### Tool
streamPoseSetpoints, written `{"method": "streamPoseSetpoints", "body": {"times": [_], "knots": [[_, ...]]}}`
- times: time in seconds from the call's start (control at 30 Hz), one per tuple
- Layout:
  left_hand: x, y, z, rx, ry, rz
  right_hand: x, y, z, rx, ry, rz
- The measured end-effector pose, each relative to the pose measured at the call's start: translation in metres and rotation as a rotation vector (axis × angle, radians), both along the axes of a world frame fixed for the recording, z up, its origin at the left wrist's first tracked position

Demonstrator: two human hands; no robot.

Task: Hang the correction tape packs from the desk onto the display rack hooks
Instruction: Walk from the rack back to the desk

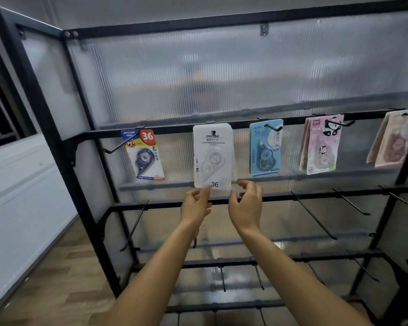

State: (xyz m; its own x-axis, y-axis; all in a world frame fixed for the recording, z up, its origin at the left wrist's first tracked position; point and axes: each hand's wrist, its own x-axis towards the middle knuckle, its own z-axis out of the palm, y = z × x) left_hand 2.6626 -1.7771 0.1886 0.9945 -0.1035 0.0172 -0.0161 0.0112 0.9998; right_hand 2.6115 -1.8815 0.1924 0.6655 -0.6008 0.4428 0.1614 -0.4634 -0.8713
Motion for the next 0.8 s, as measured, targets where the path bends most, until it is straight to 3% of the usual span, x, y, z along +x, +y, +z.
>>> {"method": "streamPoseSetpoints", "body": {"times": [0.13,0.3,0.43,0.6,0.8], "knots": [[-0.018,0.032,-0.013,0.163,-0.032,0.047,-0.006,0.028,-0.016,-0.017,0.07,0.104],[-0.046,0.099,-0.012,0.492,-0.297,0.117,-0.017,0.096,-0.023,-0.094,0.091,0.32],[-0.084,0.183,-0.013,0.729,-0.407,0.267,-0.032,0.178,-0.028,-0.204,0.141,0.51],[-0.16,0.326,-0.026,0.968,-0.345,0.384,-0.073,0.317,-0.04,-0.406,0.227,0.767],[-0.285,0.502,-0.039,1.132,-0.176,0.594,-0.162,0.504,-0.051,-0.514,0.196,1.109]]}}
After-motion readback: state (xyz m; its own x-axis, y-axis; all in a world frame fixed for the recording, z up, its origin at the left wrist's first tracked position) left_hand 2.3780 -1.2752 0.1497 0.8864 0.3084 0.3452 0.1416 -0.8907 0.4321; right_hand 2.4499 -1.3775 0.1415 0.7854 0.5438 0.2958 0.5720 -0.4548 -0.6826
